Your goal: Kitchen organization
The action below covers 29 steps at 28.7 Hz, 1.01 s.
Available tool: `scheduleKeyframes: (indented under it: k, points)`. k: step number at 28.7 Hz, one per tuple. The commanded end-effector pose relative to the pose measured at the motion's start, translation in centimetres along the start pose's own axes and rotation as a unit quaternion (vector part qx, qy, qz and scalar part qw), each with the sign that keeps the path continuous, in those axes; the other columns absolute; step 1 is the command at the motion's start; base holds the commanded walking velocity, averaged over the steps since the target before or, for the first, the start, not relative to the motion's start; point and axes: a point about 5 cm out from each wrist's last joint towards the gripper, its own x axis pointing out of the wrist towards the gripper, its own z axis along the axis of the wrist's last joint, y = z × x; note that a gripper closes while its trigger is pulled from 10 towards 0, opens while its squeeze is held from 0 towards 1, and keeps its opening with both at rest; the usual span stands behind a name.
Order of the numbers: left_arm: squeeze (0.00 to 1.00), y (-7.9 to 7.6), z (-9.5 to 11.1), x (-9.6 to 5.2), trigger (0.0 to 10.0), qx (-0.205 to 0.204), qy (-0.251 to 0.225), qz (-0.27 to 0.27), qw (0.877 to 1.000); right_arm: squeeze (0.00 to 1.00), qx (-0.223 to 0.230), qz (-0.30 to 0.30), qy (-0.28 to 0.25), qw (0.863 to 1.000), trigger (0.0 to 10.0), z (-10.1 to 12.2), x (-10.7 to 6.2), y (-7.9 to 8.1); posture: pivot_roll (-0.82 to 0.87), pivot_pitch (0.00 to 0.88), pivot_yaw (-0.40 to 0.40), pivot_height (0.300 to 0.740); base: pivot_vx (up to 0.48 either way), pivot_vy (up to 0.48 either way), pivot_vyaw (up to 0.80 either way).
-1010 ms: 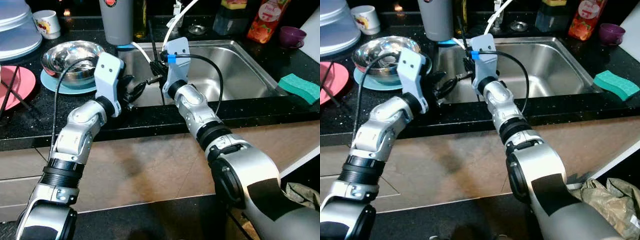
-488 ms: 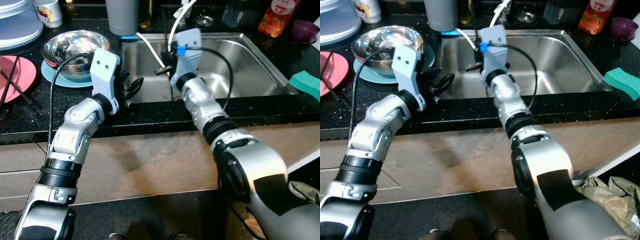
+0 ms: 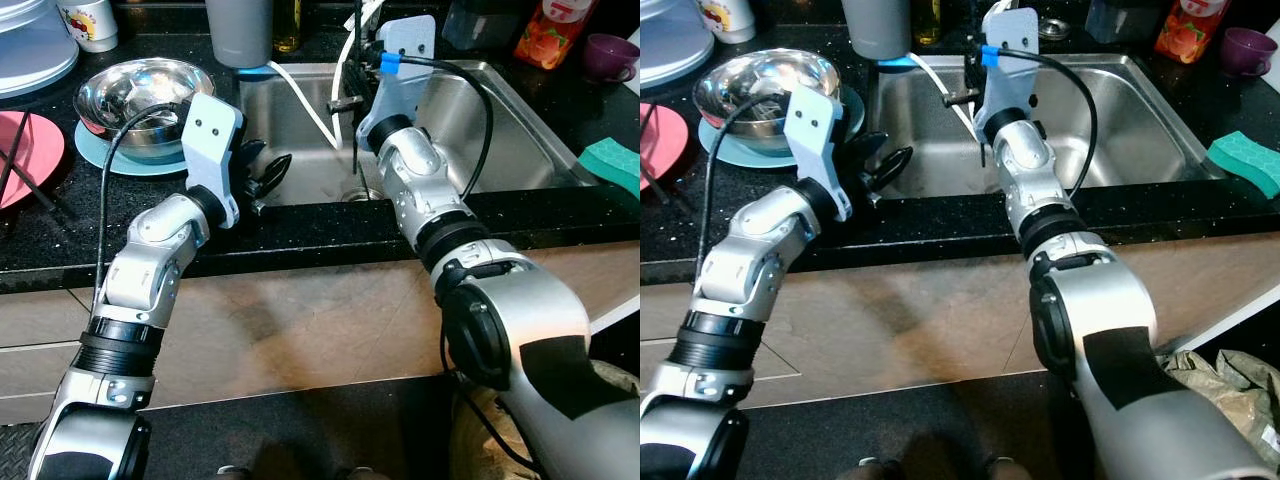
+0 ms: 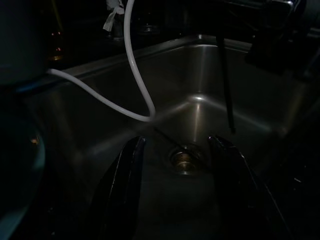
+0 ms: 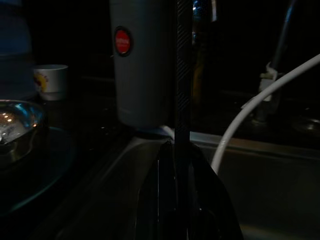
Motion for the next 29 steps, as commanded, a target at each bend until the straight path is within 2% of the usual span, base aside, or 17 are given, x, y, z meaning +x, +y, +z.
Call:
scheduleKeyframes:
  k: [1, 20, 21, 22, 23, 24, 25, 27, 28, 29]
  points:
    - [0.00, -0.07, -0.35, -0.09, 10.0, -0.002, 0.011, -0.006, 1.000, 0.00, 0.006, 0.000, 0.007, 1.000, 10.0, -0.39, -0.08, 0.18, 0.03, 0.190, -0.059, 0.740, 0.000, 0.000, 0.00]
    - [0.00, -0.15, -0.53, -0.05, 10.0, -0.002, 0.023, -0.017, 1.000, 0.01, 0.014, 0.002, 0.021, 1.000, 10.0, -1.17, -0.34, 0.33, 0.03, 0.182, -0.051, 0.740, 0.000, 0.000, 0.00]
    - [0.00, -0.12, -0.53, -0.04, 10.0, -0.002, 0.024, -0.017, 1.000, 0.68, 0.014, 0.003, 0.023, 1.000, 10.0, -1.21, -0.35, 0.34, 0.03, 0.181, -0.050, 0.740, 0.000, 0.000, 0.00]
    - [0.00, -0.12, -0.53, -0.04, 10.0, -0.002, 0.024, -0.017, 1.000, 0.68, 0.014, 0.003, 0.023, 1.000, 10.0, -1.21, -0.35, 0.34, 0.03, 0.181, -0.050, 0.740, 0.000, 0.000, 0.00]
    - [0.00, -0.09, -0.53, -0.03, 10.0, -0.002, 0.024, -0.017, 1.000, 0.93, 0.014, 0.004, 0.024, 1.000, 10.0, -1.24, -0.36, 0.35, 0.03, 0.180, -0.050, 0.740, 0.000, 0.000, 0.00]
    - [0.00, -0.09, -0.53, -0.03, 10.0, -0.002, 0.024, -0.017, 1.000, 0.93, 0.014, 0.004, 0.024, 1.000, 10.0, -1.24, -0.36, 0.35, 0.03, 0.180, -0.050, 0.740, 0.000, 0.000, 0.00]
    - [0.00, -0.06, -0.54, -0.02, 10.0, -0.001, 0.025, -0.016, 1.000, 1.00, 0.013, 0.004, 0.025, 1.000, 10.0, -1.29, -0.38, 0.35, 0.03, 0.179, -0.050, 0.740, 0.000, 0.000, 0.00]
    - [0.00, -0.05, -0.50, 0.01, 10.0, 0.000, 0.024, -0.015, 1.000, 1.00, 0.006, 0.001, 0.027, 1.000, 10.0, -1.33, -0.39, 0.30, 0.03, 0.176, -0.050, 0.740, 0.000, 0.000, 0.00]
    - [0.00, -0.02, -0.42, 0.05, 10.0, 0.000, 0.023, -0.014, 1.000, 0.67, 0.003, -0.002, 0.028, 1.000, 10.0, -1.30, -0.39, 0.19, 0.03, 0.176, -0.050, 0.740, 0.000, 0.000, 0.00]
    - [0.00, 0.04, -0.32, 0.06, 10.0, 0.000, 0.021, -0.012, 1.000, 0.23, 0.002, -0.005, 0.028, 1.000, 10.0, -1.23, -0.37, 0.06, 0.03, 0.175, -0.049, 0.740, 0.000, 0.000, 0.00]
